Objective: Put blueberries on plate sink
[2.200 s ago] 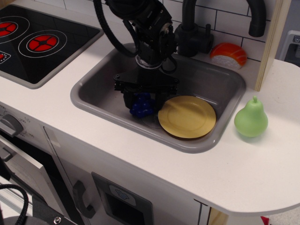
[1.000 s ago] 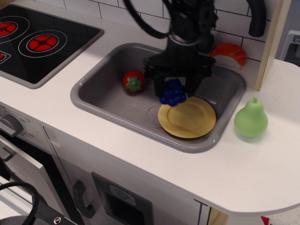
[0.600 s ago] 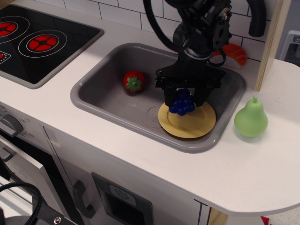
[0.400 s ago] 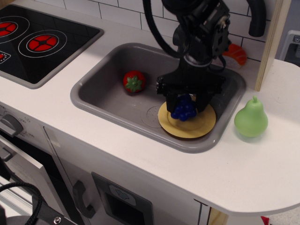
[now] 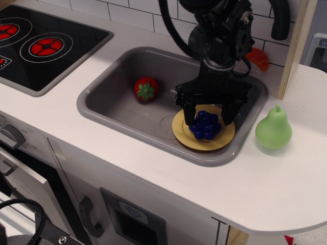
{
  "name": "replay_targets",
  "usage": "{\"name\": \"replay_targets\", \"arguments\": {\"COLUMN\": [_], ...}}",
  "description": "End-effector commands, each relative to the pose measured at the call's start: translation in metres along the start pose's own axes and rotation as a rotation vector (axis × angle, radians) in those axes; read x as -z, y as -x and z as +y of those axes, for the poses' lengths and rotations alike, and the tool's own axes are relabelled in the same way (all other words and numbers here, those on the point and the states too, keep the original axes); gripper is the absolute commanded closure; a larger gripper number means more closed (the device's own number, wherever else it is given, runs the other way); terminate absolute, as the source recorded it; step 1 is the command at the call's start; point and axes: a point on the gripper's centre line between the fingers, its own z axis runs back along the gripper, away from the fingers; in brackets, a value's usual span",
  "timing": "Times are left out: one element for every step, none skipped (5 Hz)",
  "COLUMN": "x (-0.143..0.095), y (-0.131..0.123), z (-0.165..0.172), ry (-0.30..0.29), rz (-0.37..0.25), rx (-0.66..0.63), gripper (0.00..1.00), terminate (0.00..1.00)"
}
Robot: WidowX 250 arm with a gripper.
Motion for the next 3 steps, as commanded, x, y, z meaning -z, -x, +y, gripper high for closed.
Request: {"name": "replay_targets", "arguments": {"x": [-0.075, -0.102, -0.102], "y": [-0.015, -0.018, -0.018], "z": [0.009, 0.019, 0.019], "ry": [0.053, 0.094, 0.094], "rz": [-0.181, -0.211, -0.211], "rx": [0.022, 0.005, 0.005], "gripper": [0.0, 0.0, 0.0], "terminate": [0.0, 0.0, 0.0]}}
